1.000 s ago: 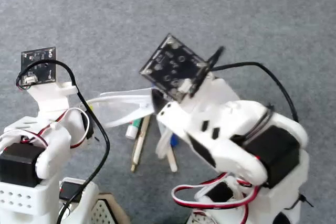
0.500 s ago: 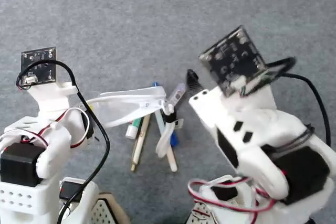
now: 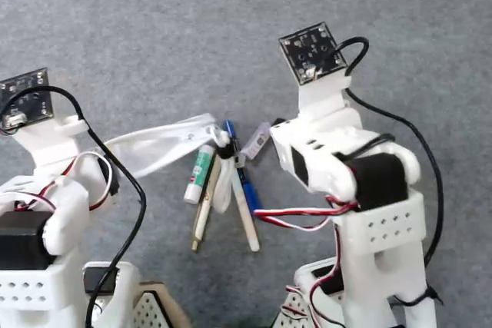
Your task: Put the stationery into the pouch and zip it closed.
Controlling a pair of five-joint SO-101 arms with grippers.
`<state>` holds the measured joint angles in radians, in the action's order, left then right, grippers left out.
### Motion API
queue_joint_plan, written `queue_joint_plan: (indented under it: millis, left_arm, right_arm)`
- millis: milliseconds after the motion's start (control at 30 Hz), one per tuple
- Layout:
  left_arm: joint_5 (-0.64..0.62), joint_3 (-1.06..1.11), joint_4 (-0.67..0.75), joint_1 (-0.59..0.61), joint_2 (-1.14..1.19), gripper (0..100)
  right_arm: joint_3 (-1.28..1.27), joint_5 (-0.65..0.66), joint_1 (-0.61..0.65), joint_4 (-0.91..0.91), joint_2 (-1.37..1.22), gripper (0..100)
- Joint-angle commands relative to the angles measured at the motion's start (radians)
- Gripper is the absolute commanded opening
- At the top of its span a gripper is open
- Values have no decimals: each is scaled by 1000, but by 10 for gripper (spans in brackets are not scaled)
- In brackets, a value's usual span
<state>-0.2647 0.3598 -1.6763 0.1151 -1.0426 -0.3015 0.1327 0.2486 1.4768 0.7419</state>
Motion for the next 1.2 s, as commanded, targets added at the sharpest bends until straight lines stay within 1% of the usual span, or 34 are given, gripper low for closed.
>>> queue_joint_plan:
  millis: [0,167,267,367,467,733,833,933,1167]
  left_arm:
    - [-5,-5,-3,51,35,28]
    - [-5,-5,-3,162,167,28]
    - [-5,-5,-3,188,226,28]
    - [-5,-5,-3,191,261,28]
    - [-5,-5,0,191,278,28]
    - [-5,-7,5,188,284,28]
    - [-5,-7,5,188,284,28]
    - [-5,-7,5,189,284,28]
    - [-5,-7,3,191,282,28]
  right_arm:
    - [-30,-31,-9,-58,4,212]
    - [-48,-31,-9,-89,-71,212]
    - [-41,-32,-9,-101,-173,212]
    - [1,-38,-9,-109,-285,212]
    - [65,-84,-9,-109,-392,212]
    - [239,-117,-11,-107,-733,212]
    - [320,-123,-11,-106,-881,212]
    - [410,-163,-11,-100,-1021,212]
    - [604,-221,-11,-69,-1253,212]
